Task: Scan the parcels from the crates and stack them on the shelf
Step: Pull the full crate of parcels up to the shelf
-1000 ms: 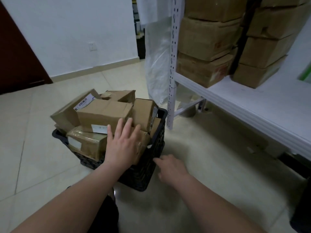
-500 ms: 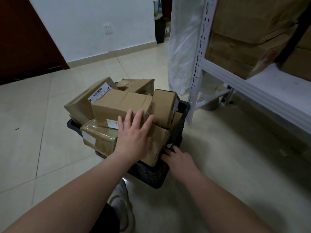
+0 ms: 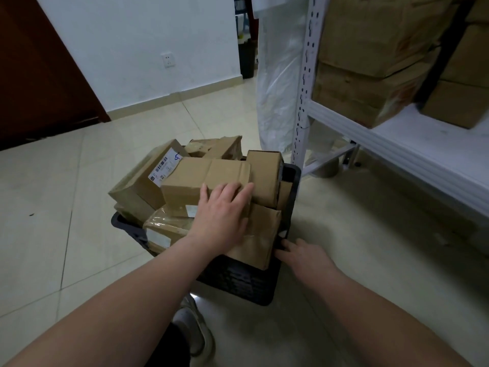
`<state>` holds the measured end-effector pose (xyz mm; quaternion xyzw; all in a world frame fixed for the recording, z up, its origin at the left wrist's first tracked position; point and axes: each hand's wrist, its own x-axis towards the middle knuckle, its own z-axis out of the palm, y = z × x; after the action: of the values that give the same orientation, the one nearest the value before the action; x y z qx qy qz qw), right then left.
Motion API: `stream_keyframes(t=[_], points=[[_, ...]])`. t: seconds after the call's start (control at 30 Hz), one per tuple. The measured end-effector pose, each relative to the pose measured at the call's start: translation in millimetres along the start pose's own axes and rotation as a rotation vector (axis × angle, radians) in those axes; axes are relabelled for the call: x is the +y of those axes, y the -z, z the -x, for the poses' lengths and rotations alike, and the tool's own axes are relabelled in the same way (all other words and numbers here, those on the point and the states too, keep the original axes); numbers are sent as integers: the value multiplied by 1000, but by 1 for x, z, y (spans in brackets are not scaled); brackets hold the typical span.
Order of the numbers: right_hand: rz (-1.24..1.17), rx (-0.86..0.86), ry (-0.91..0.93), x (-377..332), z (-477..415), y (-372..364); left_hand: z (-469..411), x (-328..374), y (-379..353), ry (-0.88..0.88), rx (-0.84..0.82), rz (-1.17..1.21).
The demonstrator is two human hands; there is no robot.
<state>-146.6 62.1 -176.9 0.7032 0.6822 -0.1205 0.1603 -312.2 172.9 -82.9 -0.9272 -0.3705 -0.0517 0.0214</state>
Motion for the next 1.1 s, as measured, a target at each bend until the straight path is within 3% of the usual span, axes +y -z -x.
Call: stream_keyframes(t=[0.33, 0.47, 0.53, 0.6, 0.77, 0.87, 1.1], points=[[48, -55, -79, 20, 44, -12, 10, 45, 12, -91, -29, 22], [-67, -108, -123, 20, 49, -14, 5, 48, 14, -61, -43, 34], [-264, -82, -180, 17, 48, -20, 4, 49, 12, -45, -48, 40], [-623, -1, -296, 12, 41, -25, 4, 50, 11, -38, -49, 45], [-1491, 155, -795, 5, 13, -36, 3, 56, 11, -83, -48, 74], [-1597, 130, -917, 15, 16, -54, -2, 65, 13, -121, -42, 77], [-1762, 49, -975, 37, 48, -72, -6, 86, 19, -77, -115, 94]])
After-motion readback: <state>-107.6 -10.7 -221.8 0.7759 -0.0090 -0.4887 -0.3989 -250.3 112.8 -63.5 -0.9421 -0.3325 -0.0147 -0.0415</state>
